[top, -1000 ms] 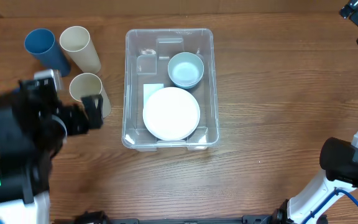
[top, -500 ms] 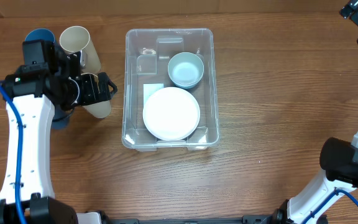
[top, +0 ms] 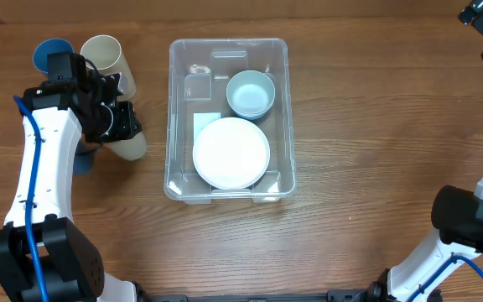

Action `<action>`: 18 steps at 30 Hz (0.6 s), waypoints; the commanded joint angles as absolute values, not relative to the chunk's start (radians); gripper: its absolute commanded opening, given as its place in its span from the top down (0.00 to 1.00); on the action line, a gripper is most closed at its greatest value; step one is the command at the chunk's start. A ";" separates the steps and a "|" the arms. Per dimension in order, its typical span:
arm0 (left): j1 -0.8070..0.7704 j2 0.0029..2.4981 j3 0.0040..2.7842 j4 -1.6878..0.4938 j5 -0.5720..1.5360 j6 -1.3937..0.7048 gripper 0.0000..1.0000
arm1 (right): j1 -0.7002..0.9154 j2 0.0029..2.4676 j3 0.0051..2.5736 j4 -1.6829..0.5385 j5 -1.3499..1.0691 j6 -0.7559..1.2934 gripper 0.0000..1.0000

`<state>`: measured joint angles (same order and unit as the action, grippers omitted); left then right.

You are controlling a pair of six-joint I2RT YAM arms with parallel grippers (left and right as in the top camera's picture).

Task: Pack container
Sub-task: 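Move the left gripper to the back beige cup and grasp it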

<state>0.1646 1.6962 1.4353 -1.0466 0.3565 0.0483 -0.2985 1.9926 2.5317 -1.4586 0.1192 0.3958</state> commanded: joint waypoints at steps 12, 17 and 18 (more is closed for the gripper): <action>0.104 1.699 1.600 -1.097 0.381 -0.004 0.96 | -0.294 1.990 2.541 -1.454 0.127 0.405 0.00; 0.045 1.699 1.797 -1.230 0.220 -0.010 0.96 | -0.294 1.990 2.541 -1.454 0.127 0.405 0.00; 0.038 1.699 1.833 -1.258 0.174 -0.027 0.96 | -0.294 1.990 2.541 -1.454 0.127 0.405 0.00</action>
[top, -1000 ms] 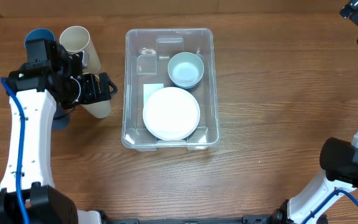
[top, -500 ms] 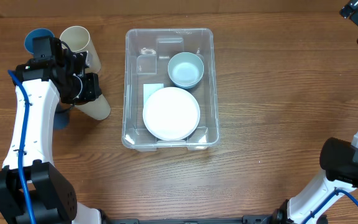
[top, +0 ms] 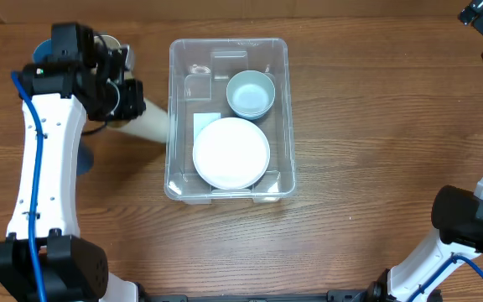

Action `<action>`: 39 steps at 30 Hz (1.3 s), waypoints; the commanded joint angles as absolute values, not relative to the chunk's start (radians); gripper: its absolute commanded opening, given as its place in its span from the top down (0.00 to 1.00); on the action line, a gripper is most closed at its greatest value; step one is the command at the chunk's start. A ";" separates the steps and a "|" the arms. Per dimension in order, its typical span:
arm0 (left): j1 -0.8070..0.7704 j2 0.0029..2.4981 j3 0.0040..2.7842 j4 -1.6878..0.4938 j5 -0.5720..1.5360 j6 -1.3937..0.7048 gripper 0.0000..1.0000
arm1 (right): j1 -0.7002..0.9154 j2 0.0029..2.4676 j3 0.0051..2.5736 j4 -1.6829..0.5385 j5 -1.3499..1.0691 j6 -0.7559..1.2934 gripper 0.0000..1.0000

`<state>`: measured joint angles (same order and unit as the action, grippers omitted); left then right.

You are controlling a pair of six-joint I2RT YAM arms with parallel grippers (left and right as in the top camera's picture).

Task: Pack container
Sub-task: 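Move the left gripper to the back beige cup and grasp it, then carry the beige cup into the bin's upper-left corner and release it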

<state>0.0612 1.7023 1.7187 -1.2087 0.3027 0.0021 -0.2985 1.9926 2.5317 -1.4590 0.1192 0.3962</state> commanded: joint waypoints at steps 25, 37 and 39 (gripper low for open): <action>-0.452 1.821 2.233 -1.144 -0.344 0.022 0.96 | -0.294 1.990 2.540 -1.454 0.127 0.405 0.00; -0.451 2.054 2.232 -1.209 -0.228 -0.008 0.96 | -0.294 1.990 2.541 -1.454 0.127 0.405 0.00; -0.442 2.063 2.230 -1.217 -0.228 -0.023 0.96 | -0.294 1.990 2.541 -1.454 0.127 0.405 0.00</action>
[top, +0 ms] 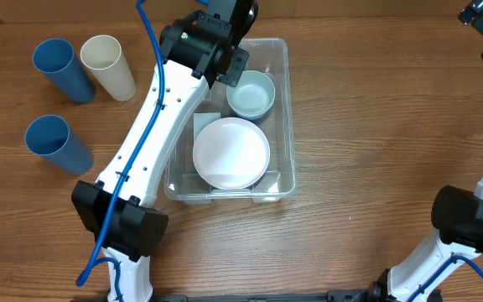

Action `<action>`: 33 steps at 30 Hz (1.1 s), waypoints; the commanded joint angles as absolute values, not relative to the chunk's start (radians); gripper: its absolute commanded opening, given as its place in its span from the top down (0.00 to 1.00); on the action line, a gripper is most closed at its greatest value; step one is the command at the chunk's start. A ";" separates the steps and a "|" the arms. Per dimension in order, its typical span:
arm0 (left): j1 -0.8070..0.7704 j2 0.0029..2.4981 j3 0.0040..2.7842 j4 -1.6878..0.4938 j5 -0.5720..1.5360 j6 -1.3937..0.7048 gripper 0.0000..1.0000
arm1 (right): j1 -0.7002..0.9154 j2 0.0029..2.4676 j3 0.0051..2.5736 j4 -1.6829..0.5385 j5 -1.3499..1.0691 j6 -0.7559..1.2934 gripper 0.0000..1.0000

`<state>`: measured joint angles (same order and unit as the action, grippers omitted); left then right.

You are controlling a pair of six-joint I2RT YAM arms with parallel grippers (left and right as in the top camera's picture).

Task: Pack container
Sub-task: 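Carry the beige cup into the bin's upper-left corner and release it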

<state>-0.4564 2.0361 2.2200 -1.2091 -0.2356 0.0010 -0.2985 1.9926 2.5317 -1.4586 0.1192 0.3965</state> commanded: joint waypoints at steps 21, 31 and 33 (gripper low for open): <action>-0.329 2.209 2.228 -1.131 -0.106 -0.102 0.96 | -0.294 1.990 2.541 -1.454 0.127 0.405 0.00; -0.300 2.212 2.228 -1.107 -0.107 -0.112 0.24 | -0.294 1.990 2.541 -1.454 0.127 0.405 0.00; -0.300 2.212 2.228 -1.092 -0.107 -0.112 0.15 | -0.294 1.990 2.541 -1.454 0.127 0.405 0.00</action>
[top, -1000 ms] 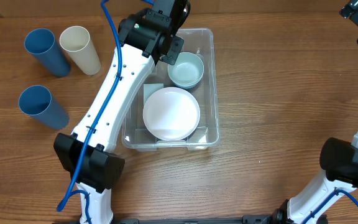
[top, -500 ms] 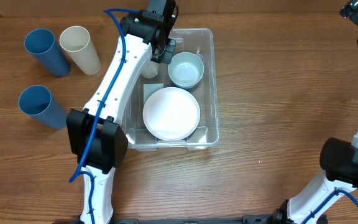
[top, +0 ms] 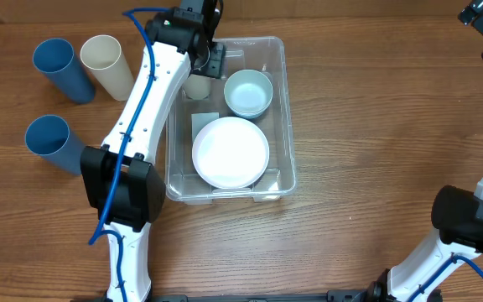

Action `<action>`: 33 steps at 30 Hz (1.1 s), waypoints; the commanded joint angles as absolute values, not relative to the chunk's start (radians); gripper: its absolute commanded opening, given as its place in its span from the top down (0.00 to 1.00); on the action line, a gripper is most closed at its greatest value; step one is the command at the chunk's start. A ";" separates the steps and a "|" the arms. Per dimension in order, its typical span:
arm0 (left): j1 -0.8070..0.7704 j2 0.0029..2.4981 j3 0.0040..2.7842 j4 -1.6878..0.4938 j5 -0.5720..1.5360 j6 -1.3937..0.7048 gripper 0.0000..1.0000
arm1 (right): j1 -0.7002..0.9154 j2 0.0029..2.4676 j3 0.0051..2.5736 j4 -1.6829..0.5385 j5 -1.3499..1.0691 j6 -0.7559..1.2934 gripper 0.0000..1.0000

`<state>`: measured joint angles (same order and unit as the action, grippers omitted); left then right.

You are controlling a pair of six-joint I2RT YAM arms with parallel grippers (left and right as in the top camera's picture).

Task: Pack container
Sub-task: 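Carry the beige cup into the bin's upper-left corner and release it, then move the left gripper to the front beige cup and grasp it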

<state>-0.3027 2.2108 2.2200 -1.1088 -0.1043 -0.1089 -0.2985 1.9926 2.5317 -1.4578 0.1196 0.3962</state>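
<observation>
A clear plastic container stands mid-table holding a white plate and a pale blue bowl. My left gripper hangs over its back-left corner, the fingers hidden under the wrist. Just below it a cream cup shows inside the container; whether the fingers still grip it cannot be told. Left of the container stand another cream cup and two blue cups. Only the dark end of my right arm shows at the top right corner.
My left arm stretches from the front edge across the container's left wall. The right arm's lower links rise along the right edge. A small white sheet lies under the plate's back-left rim.
My left gripper has shifted left from the container's back middle to its back-left corner. The cream cup, hidden then, now shows inside the container below the gripper. The container sits slightly further left.
My left gripper held a cream cup on its side, left of the container by the other cups. Then the cup was against the container's left wall. Later the gripper was over the container's back, and now the cup is inside at the back left.
</observation>
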 commanded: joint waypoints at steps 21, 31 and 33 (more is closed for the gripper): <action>-0.165 2.209 2.800 -1.516 -0.113 -0.227 0.00 | -0.294 1.990 2.541 -1.454 0.127 0.405 0.00; 0.035 2.332 2.671 -1.387 -0.104 -0.288 0.01 | -0.294 1.990 2.541 -1.454 0.127 0.405 0.00; 0.034 2.375 2.671 -1.378 -0.105 -0.269 0.02 | -0.294 1.990 2.541 -1.454 0.127 0.405 0.00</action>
<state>0.0387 2.3020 2.6781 -1.3884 -0.1078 -0.2680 -0.2985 1.9926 2.5317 -1.4586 0.1196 0.3962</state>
